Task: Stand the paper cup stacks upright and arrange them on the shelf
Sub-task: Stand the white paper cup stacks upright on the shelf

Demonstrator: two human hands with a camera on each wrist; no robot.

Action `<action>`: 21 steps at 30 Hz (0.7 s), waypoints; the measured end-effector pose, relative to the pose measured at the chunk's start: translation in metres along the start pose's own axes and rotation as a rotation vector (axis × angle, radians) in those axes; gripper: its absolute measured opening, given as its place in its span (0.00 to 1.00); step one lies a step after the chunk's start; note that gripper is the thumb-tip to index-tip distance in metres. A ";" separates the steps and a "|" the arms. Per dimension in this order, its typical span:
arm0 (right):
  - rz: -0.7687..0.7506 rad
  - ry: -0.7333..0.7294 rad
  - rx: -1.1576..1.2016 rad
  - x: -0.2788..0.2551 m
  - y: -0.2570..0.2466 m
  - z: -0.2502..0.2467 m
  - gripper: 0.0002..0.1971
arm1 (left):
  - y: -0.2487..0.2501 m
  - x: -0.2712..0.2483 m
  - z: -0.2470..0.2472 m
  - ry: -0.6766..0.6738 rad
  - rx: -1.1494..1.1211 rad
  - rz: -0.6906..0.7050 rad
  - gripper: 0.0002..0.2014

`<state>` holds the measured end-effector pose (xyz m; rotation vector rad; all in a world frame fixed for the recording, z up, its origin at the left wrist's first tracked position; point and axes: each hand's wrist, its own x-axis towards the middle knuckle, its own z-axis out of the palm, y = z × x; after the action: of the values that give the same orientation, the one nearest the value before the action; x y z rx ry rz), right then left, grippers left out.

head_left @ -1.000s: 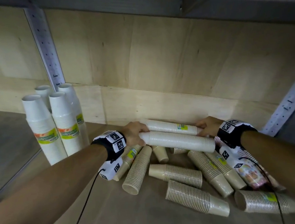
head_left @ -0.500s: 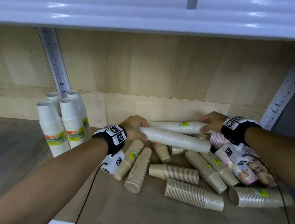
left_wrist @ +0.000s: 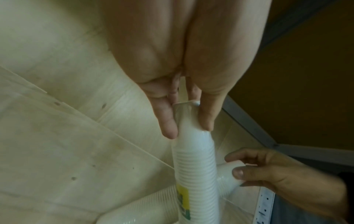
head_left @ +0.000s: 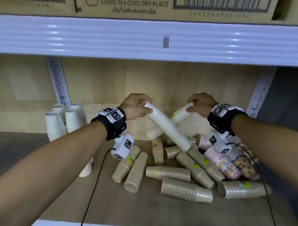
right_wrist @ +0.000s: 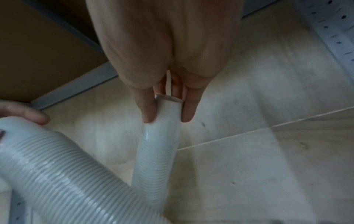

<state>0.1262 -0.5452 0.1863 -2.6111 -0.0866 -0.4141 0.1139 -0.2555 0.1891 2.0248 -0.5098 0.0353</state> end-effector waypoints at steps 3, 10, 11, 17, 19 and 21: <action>-0.069 0.067 0.044 0.002 -0.032 -0.011 0.17 | 0.012 -0.007 -0.017 0.053 -0.010 0.011 0.15; -0.249 0.085 0.098 0.012 -0.112 -0.028 0.20 | 0.046 -0.038 -0.077 0.154 0.107 0.000 0.13; -0.273 0.073 0.096 0.012 -0.122 -0.028 0.20 | 0.050 -0.044 -0.086 0.161 0.146 -0.005 0.14; -0.384 -0.026 0.061 0.014 -0.178 -0.015 0.20 | 0.065 -0.080 -0.127 0.166 0.422 -0.146 0.17; -0.423 -0.042 0.052 0.008 -0.197 -0.004 0.19 | 0.066 -0.093 -0.134 0.169 0.500 -0.190 0.17; -0.465 -0.050 0.059 0.000 -0.215 0.008 0.17 | 0.063 -0.104 -0.141 0.172 0.553 -0.228 0.16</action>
<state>0.0989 -0.3527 0.2789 -2.5291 -0.7195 -0.4940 0.0226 -0.1260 0.2870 2.5792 -0.1625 0.2307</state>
